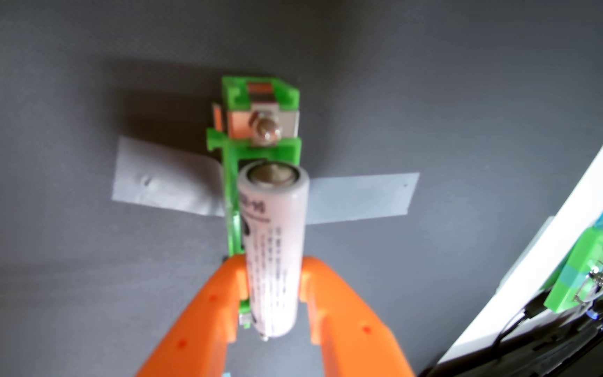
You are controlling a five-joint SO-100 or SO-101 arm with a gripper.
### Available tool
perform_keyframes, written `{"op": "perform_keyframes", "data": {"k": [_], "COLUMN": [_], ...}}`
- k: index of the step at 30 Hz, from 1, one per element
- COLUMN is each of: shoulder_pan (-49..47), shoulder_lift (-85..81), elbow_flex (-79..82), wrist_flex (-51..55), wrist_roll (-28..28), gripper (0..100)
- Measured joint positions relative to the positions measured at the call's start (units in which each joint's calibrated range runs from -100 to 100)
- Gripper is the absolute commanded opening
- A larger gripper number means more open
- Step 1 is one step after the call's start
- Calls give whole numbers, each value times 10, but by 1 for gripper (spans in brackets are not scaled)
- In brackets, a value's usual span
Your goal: Insert Battery
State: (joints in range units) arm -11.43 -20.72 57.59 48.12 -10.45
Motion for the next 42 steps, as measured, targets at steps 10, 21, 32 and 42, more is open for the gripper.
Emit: {"op": "perform_keyframes", "data": {"k": [10,21,32,42], "shoulder_pan": [0,0,0,0], "shoulder_lift": [0,-2,-2,-2], "elbow_flex": [0,36,37,37], "wrist_flex": [0,-44,-47,-47], "wrist_roll": [0,3,7,7], "gripper": [2,2,2,2]}}
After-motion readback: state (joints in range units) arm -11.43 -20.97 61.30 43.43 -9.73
